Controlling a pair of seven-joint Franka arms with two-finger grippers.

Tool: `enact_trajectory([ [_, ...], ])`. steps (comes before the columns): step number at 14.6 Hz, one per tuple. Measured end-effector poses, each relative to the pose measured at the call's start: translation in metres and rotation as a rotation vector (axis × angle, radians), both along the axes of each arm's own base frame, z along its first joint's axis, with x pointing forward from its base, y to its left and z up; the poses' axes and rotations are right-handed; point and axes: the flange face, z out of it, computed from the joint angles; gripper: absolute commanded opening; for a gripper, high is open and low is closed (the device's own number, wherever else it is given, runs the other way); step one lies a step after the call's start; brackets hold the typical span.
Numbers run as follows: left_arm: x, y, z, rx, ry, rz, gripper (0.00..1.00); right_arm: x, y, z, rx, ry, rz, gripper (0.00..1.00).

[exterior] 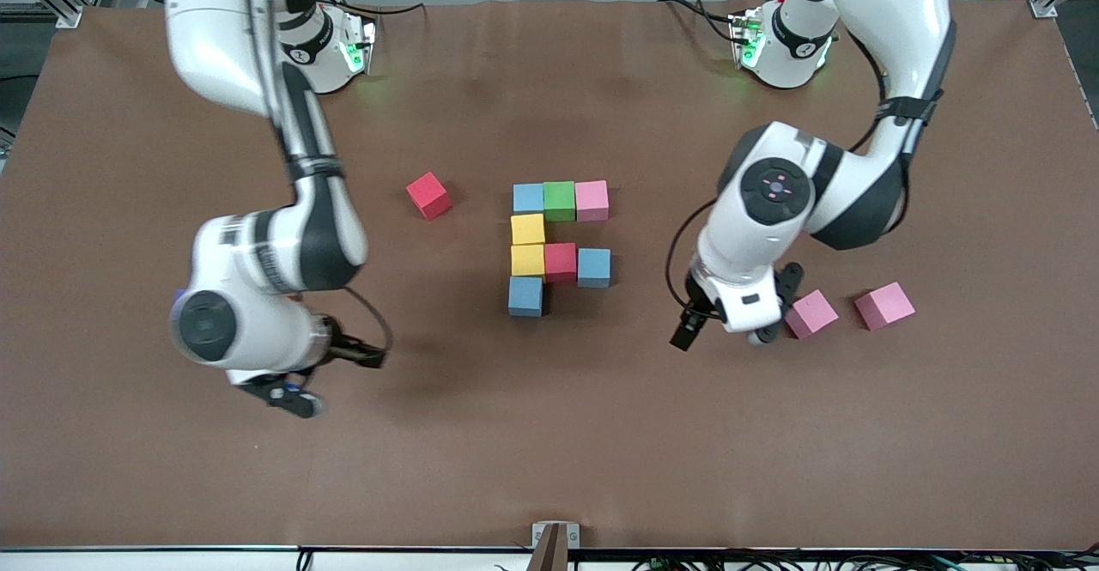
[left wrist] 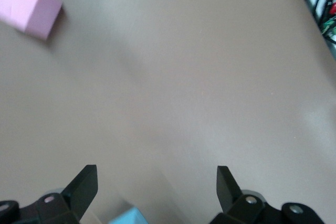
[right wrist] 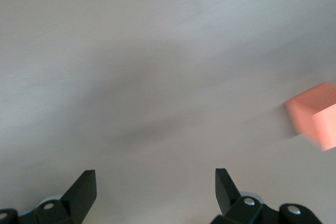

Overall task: Arrange 11 blocks into digit 3
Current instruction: 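Reach the orange block with the right gripper while the left gripper reaches pink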

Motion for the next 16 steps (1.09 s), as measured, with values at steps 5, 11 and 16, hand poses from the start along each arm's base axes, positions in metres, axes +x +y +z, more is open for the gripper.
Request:
enact_trajectory([
  [5, 0.013, 0.083, 0.049, 0.086, 0.032, -0.279, 1.0, -0.008, -0.122, -0.019, 0.002, 0.011, 0.205, 1.0],
  [11, -0.017, 0.158, 0.136, 0.103, 0.107, -0.487, 1.0, -0.03, -0.137, -0.08, -0.001, 0.016, 0.398, 1.0],
  [16, -0.067, 0.212, 0.183, 0.11, 0.116, -0.656, 1.0, -0.04, -0.159, -0.096, 0.006, 0.031, 0.418, 1.0],
])
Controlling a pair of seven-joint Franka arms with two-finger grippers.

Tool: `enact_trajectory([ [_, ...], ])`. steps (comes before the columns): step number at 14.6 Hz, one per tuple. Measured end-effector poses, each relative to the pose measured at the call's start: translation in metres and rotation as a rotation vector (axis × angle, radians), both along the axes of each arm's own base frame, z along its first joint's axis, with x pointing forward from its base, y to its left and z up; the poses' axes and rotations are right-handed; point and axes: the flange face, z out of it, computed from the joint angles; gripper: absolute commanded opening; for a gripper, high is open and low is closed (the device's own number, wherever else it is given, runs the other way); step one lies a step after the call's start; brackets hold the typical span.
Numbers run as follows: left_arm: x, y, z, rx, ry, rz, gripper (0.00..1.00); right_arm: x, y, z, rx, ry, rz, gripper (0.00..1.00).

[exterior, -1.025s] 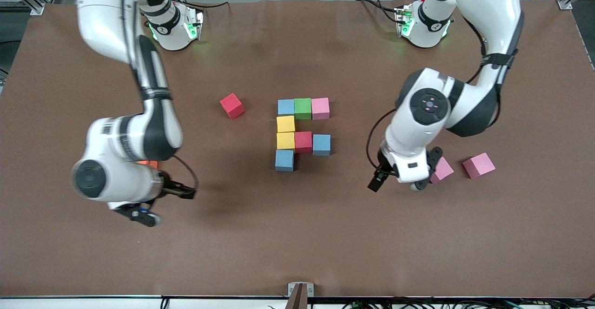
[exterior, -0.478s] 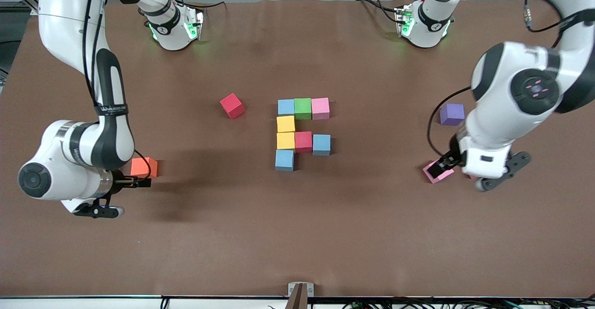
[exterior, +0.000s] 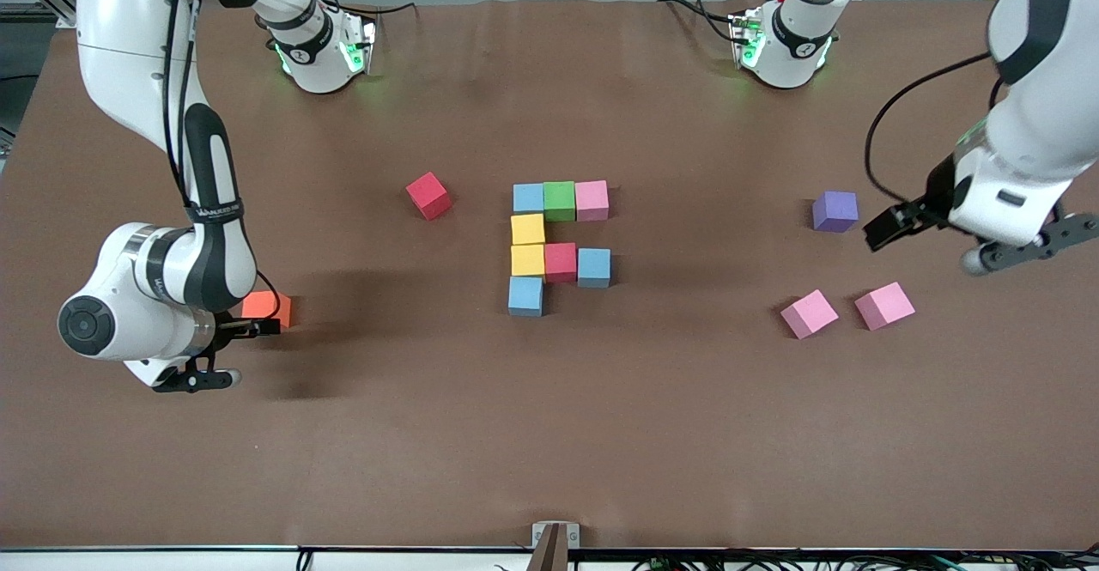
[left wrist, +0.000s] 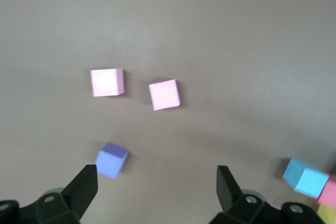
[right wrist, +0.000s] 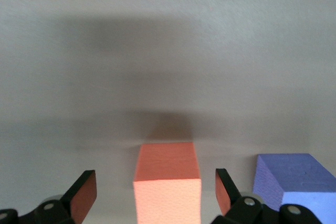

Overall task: Arrange 11 blocks into digit 3
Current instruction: 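Reach the orange block with the right gripper while the left gripper reaches pink, then grasp the orange block with the right gripper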

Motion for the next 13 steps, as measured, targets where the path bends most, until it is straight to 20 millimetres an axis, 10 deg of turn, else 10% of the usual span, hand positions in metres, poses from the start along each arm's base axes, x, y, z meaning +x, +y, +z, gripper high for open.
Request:
enact_trajectory([
  [13, -0.037, 0.027, -0.006, -0.001, 0.034, -0.067, 1.0, -0.017, -0.007, -0.025, 0.011, 0.037, 0.027, 1.0],
])
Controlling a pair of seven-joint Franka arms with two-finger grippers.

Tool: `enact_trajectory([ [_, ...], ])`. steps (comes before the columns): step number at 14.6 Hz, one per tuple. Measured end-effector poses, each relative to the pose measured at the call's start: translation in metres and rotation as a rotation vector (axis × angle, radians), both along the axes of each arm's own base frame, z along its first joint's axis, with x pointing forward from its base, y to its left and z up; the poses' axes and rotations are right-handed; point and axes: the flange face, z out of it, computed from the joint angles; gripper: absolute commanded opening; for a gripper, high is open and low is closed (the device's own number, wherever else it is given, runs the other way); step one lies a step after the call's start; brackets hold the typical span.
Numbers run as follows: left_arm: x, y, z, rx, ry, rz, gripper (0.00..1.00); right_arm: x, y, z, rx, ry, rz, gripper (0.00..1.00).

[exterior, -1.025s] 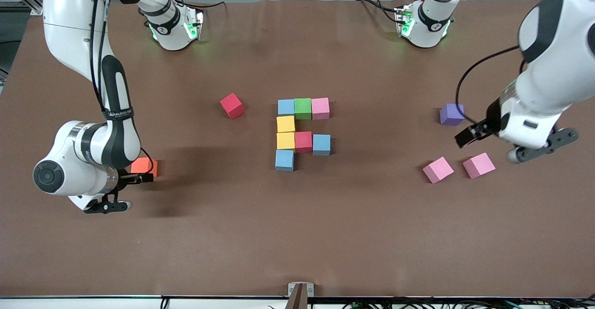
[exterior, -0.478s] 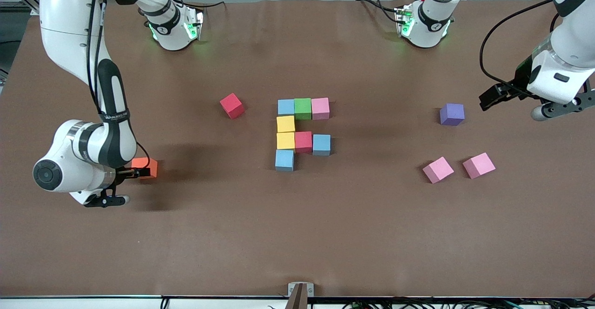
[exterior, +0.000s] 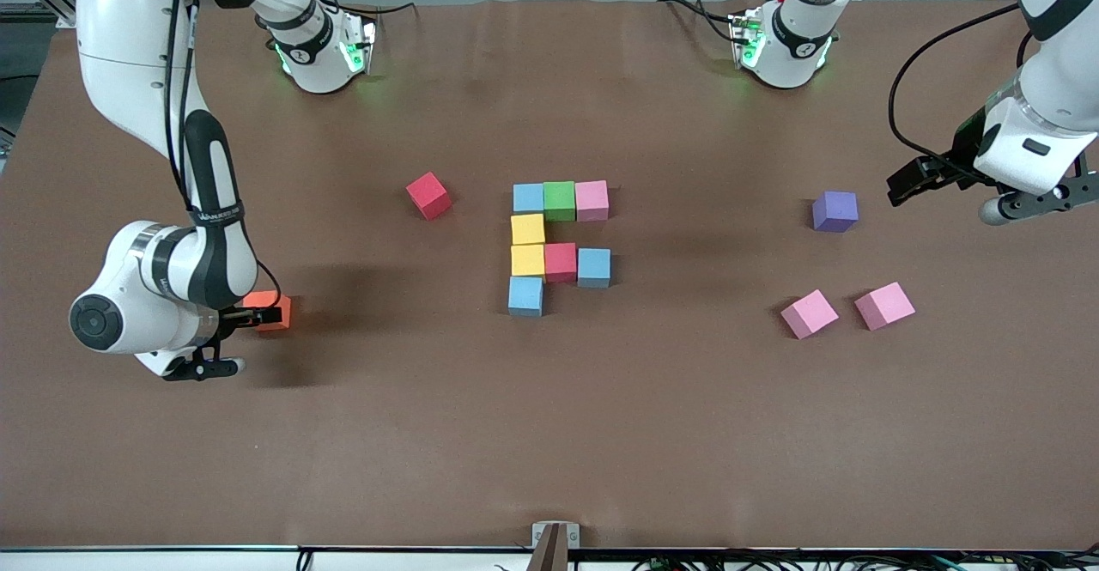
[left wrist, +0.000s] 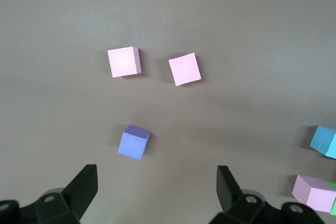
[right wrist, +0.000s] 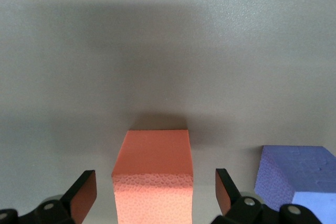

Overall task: Arrange 11 blocks into digit 3
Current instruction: 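Grasp the orange block with the right gripper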

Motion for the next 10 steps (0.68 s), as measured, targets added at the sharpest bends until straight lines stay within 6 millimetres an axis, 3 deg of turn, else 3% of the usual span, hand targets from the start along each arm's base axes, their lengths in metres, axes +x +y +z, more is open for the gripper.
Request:
enact_trajectory([
  [10, -0.0005, -0.0084, 0.0058, -0.005, -0.012, -0.038, 1.0, -0.0027, 0.0075, -0.0091, 0.0, -0.016, 0.013, 0.95],
])
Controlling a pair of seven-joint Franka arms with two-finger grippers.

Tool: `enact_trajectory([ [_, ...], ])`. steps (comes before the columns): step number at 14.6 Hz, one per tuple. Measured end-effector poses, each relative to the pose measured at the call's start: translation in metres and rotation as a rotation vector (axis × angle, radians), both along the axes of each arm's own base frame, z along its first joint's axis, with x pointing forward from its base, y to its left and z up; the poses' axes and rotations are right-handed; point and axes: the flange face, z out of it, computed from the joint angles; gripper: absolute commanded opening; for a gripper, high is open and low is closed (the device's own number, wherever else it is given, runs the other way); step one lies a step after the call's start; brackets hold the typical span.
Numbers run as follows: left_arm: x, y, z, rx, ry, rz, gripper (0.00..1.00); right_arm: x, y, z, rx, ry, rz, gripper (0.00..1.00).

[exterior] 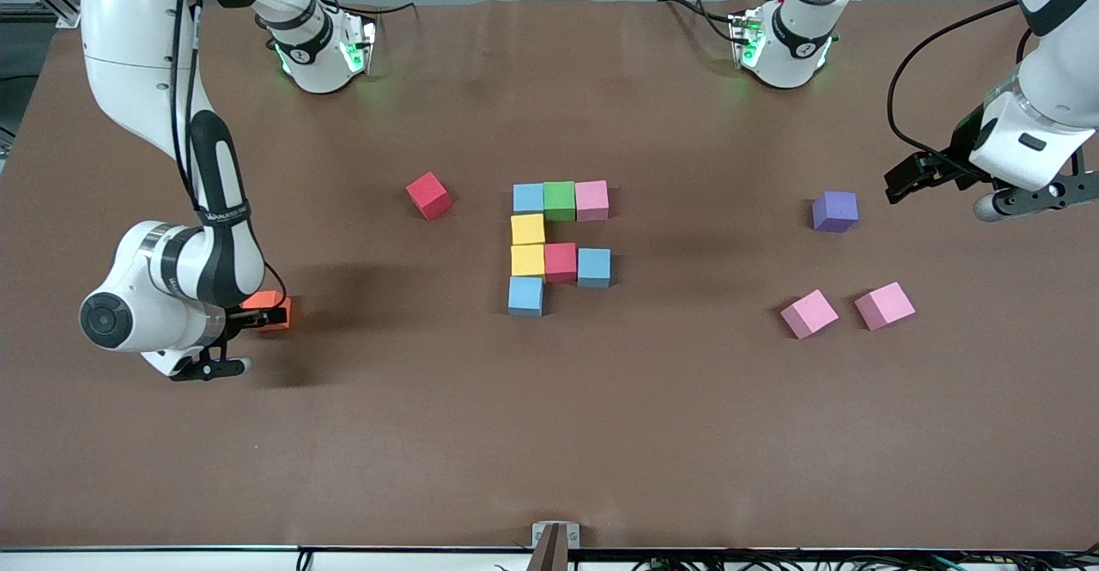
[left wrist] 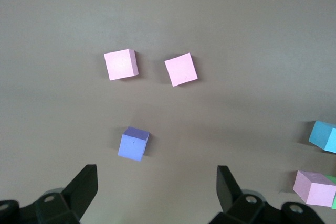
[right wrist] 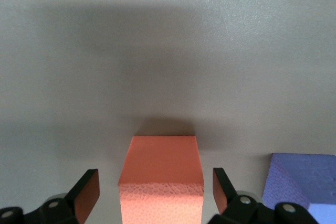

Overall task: Arrange 11 blocks into digit 3
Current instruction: 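Grasp the orange block with the right gripper, then carry the orange block with the right gripper to the figure's blue block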

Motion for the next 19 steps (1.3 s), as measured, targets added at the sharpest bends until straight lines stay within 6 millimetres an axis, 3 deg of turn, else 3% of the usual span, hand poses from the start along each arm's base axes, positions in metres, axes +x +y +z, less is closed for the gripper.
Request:
enact_trajectory([
  [3, -0.003, -0.02, 0.013, 0.001, -0.017, -0.035, 1.0, -0.006, -0.003, -0.009, -0.006, -0.003, -0.005, 0.95],
  [5, -0.004, -0.023, 0.022, 0.001, -0.031, -0.038, 1.0, -0.007, -0.004, -0.011, -0.007, -0.001, -0.007, 0.93],
  [8, -0.003, -0.023, 0.031, -0.001, -0.047, -0.038, 1.0, -0.008, -0.003, -0.012, -0.006, 0.0, -0.004, 0.62],
  [11, -0.003, -0.023, 0.031, -0.001, -0.049, -0.039, 1.0, -0.008, -0.002, -0.012, -0.004, 0.002, 0.003, 0.42],
  [16, -0.002, -0.023, 0.029, -0.002, -0.044, -0.04, 1.0, -0.005, 0.004, -0.008, -0.001, -0.009, 0.015, 0.4],
  [17, -0.001, -0.023, 0.027, -0.002, -0.04, -0.041, 1.0, 0.0, 0.014, -0.002, 0.004, -0.026, 0.031, 0.4],
  [19, 0.0, -0.024, 0.024, -0.003, -0.034, -0.041, 1.0, 0.018, 0.052, 0.022, 0.018, -0.084, 0.086, 0.4],
])
